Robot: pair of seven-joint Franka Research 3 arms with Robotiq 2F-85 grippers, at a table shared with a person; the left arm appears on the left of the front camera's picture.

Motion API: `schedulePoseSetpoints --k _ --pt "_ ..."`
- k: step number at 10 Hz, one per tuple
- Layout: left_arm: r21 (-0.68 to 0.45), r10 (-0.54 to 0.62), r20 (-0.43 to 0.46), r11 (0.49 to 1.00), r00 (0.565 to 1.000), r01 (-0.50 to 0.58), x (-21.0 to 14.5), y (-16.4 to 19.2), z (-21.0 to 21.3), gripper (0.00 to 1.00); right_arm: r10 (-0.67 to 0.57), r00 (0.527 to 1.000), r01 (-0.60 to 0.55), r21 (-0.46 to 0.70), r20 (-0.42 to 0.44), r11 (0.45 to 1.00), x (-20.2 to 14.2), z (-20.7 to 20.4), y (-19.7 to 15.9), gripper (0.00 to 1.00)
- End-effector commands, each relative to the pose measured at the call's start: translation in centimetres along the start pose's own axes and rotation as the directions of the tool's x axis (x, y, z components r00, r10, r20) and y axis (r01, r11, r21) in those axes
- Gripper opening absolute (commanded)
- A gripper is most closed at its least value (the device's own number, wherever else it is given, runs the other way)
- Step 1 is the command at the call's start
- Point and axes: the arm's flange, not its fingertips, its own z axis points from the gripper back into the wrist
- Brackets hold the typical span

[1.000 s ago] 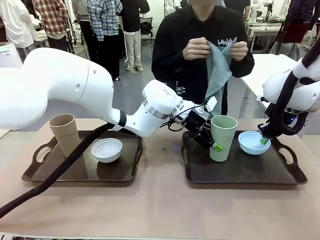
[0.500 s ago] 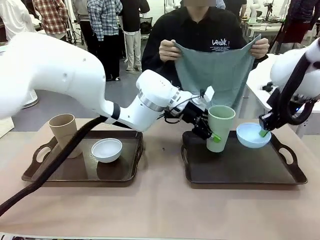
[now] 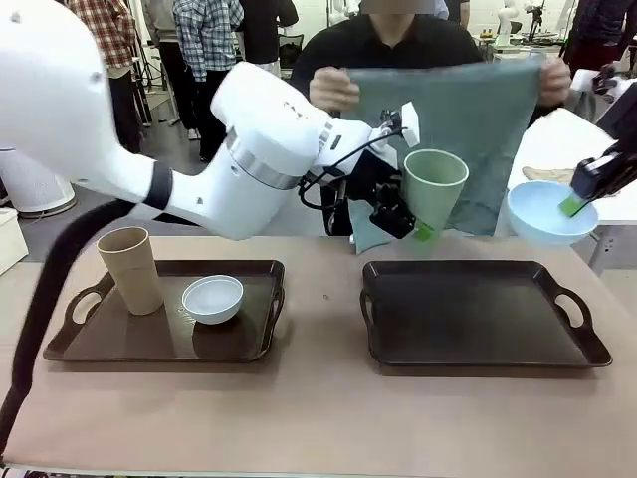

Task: Set up a tray with a mat and arrange the tableware.
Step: Pick up the Picnic Bowl and Reusable plastic cup from the Handle tray in front of the human's position and hold them in the air, then place the Picnic Bowl and Reusable plastic cup back onto the Handle tray in front of the human's position.

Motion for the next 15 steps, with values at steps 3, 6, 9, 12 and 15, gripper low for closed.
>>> schedulePoseSetpoints --k 3,6,9,12,15 --pt "0.000 0.000 0.000 1.000 1.000 0.000 0.0 0.0 0.0 0.00 0.000 1.000 0.000 0.000 0.000 1.000 0.0 0.0 0.0 0.00" --pt "0.000 0.000 0.000 1.000 1.000 0.000 0.0 0.0 0.0 0.00 0.000 1.000 0.000 0.000 0.000 1.000 0.0 0.0 0.0 0.00" --pt "0.000 0.000 0.000 1.000 1.000 0.000 0.0 0.0 0.0 0.00 0.000 1.000 0.000 0.000 0.000 1.000 0.0 0.0 0.0 0.00" --pt "0.000 0.000 0.000 1.000 1.000 0.000 0.0 0.0 0.0 0.00 0.000 1.000 0.000 0.000 0.000 1.000 0.0 0.0 0.0 0.00" --pt "0.000 0.000 0.000 1.000 1.000 0.000 0.0 0.0 0.0 0.00 0.000 1.000 0.000 0.000 0.000 1.000 0.0 0.0 0.0 0.00"
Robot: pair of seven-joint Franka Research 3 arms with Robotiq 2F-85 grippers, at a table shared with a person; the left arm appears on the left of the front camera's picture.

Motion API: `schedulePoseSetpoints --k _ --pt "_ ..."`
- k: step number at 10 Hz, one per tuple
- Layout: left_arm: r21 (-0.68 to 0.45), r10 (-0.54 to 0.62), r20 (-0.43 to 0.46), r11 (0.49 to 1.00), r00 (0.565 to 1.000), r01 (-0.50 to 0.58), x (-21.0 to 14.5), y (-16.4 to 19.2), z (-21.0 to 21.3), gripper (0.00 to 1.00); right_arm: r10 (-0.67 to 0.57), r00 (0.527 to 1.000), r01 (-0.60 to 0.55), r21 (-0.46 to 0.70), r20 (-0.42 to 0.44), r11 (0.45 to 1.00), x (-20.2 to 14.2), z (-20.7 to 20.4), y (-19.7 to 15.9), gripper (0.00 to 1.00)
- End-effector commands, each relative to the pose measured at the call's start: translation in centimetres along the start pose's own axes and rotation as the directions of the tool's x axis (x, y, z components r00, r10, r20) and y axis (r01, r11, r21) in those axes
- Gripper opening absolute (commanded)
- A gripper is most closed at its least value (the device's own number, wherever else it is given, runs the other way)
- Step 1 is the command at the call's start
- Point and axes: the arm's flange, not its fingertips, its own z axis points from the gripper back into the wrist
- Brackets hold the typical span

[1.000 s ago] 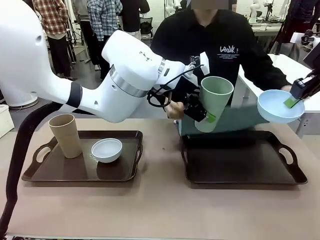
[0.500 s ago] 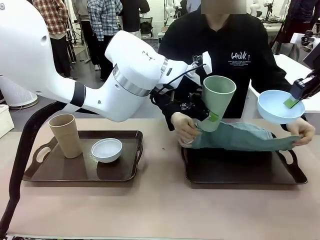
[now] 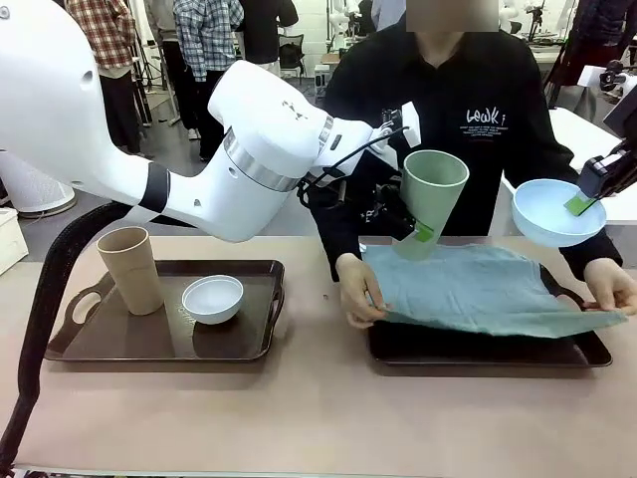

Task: Set up a tray with a mat and arrange the tableware.
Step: Place the Picnic Bowl and Reusable plastic cup back onto the Handle tray in front of the human's position.

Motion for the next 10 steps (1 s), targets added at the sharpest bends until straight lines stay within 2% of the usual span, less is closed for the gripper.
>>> schedulePoseSetpoints --k 1,10 --pt "0.000 -0.015 0.005 1.000 1.000 0.015 0.30 0.09 0.30 0.00 -0.007 1.000 0.007 0.001 0.004 1.000 0.20 -0.20 0.01 0.00" --pt "0.000 -0.015 0.005 1.000 1.000 0.015 0.30 0.09 0.30 0.00 -0.007 1.000 0.007 0.001 0.004 1.000 0.20 -0.20 0.01 0.00"
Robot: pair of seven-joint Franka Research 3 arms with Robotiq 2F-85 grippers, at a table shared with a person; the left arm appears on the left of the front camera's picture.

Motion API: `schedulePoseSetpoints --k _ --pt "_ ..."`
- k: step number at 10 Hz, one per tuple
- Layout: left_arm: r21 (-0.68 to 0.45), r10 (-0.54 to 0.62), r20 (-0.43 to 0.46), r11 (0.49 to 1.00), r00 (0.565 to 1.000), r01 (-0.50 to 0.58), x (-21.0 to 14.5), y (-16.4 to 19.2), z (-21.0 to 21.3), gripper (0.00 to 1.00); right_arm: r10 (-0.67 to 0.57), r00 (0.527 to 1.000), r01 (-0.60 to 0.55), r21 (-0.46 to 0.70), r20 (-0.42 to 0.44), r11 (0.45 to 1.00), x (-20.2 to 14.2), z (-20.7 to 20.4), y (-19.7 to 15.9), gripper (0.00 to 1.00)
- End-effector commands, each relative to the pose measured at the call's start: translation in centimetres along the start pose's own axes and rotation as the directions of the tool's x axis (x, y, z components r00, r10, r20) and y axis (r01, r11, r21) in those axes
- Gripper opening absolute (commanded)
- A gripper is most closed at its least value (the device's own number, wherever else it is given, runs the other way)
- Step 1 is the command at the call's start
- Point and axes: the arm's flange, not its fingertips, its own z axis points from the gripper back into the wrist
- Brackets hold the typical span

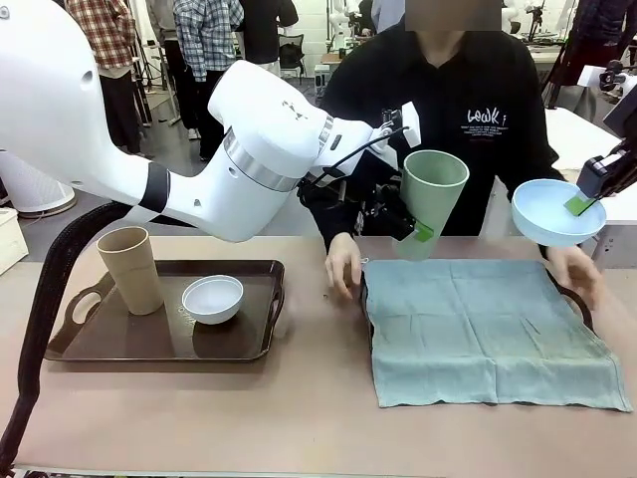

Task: Set up a tray with a mat and arrange the tableware.
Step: Place the Picnic Bowl and Reusable plastic cup back onto the Handle tray in front of the human's position.

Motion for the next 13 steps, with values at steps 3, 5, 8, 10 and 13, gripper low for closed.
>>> schedulePoseSetpoints --k 3,5,8,10,13 --pt "0.000 -0.014 0.005 1.000 1.000 0.014 0.29 0.09 0.31 0.00 -0.008 1.000 0.008 0.001 0.004 1.000 0.20 -0.19 0.00 0.00" --pt "0.000 -0.014 0.005 1.000 1.000 0.014 0.29 0.09 0.31 0.00 -0.008 1.000 0.008 0.001 0.004 1.000 0.20 -0.19 0.00 0.00" --pt "0.000 -0.014 0.005 1.000 1.000 0.014 0.29 0.09 0.31 0.00 -0.008 1.000 0.008 0.001 0.004 1.000 0.20 -0.19 0.00 0.00" --pt "0.000 -0.014 0.005 1.000 1.000 0.014 0.29 0.09 0.31 0.00 -0.008 1.000 0.008 0.001 0.004 1.000 0.20 -0.19 0.00 0.00" --pt "0.000 -0.014 0.005 1.000 1.000 0.014 0.29 0.09 0.31 0.00 -0.008 1.000 0.008 0.001 0.004 1.000 0.20 -0.19 0.00 0.00"
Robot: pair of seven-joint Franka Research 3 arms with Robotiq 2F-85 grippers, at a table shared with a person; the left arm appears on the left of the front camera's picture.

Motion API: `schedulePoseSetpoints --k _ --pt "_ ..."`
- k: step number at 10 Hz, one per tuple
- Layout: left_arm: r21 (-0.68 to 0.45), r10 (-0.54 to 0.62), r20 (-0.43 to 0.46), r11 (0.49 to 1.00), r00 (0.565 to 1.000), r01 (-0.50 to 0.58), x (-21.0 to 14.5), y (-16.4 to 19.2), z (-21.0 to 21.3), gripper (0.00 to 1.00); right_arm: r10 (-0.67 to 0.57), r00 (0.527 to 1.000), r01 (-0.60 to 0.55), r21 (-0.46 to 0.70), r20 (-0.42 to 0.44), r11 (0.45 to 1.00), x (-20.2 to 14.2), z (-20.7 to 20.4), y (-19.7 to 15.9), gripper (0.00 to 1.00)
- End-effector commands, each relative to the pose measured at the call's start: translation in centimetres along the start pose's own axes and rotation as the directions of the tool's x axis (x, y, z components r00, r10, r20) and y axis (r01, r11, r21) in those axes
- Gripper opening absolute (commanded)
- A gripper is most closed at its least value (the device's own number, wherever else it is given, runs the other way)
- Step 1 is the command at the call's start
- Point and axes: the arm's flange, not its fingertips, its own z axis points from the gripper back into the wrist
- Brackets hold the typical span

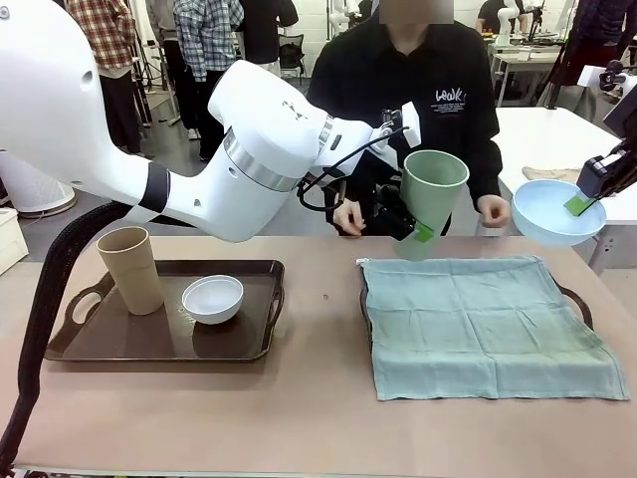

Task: Set up a tray with a mat and arrange the tableware.
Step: Place the Picnic Bowl and Reusable plastic cup back onto the Handle tray in front of the human's position.

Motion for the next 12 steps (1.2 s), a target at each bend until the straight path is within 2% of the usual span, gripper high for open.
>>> schedulePoseSetpoints --k 1,2,4,6,7,8,9,12 --pt "0.000 -0.013 0.006 1.000 1.000 0.013 0.3 0.1 0.3 0.00 -0.008 1.000 0.008 0.001 0.004 1.000 0.2 -0.2 0.0 0.00" --pt "0.000 0.000 0.000 1.000 1.000 0.000 0.0 0.0 0.0 0.84 0.000 1.000 0.000 0.000 0.000 1.000 0.0 0.0 0.0 0.04" --pt "-0.063 -0.019 0.102 0.998 0.995 0.025 -4.9 0.0 -3.6 0.84 -0.014 0.997 0.014 0.005 -0.078 1.000 0.1 -6.3 -2.4 0.04" --pt "-0.104 -0.058 0.190 0.991 0.980 0.079 -7.5 0.0 -6.1 0.84 0.010 0.990 -0.012 -0.015 -0.140 1.000 0.0 -10.8 -3.6 0.04" --pt "-0.109 -0.041 0.193 0.992 0.980 0.063 -8.1 0.1 -6.6 0.84 0.024 0.990 -0.023 0.007 -0.142 1.000 -0.1 -12.1 -3.7 0.04" --pt "-0.096 -0.030 0.186 0.994 0.982 0.048 -7.3 0.4 -5.8 0.84 0.023 0.989 -0.028 -0.034 -0.145 0.999 -0.1 -11.2 -3.4 0.04" --pt "-0.096 -0.043 0.133 0.994 0.990 0.056 -7.4 0.0 -7.0 0.84 -0.014 0.989 0.015 0.005 -0.149 1.000 -0.6 -11.6 -3.5 0.04" --pt "-0.108 -0.039 0.147 0.993 0.988 0.055 -8.0 0.3 -7.3 0.84 -0.006 0.988 0.005 -0.004 -0.157 1.000 -0.5 -12.4 -3.7 0.04"
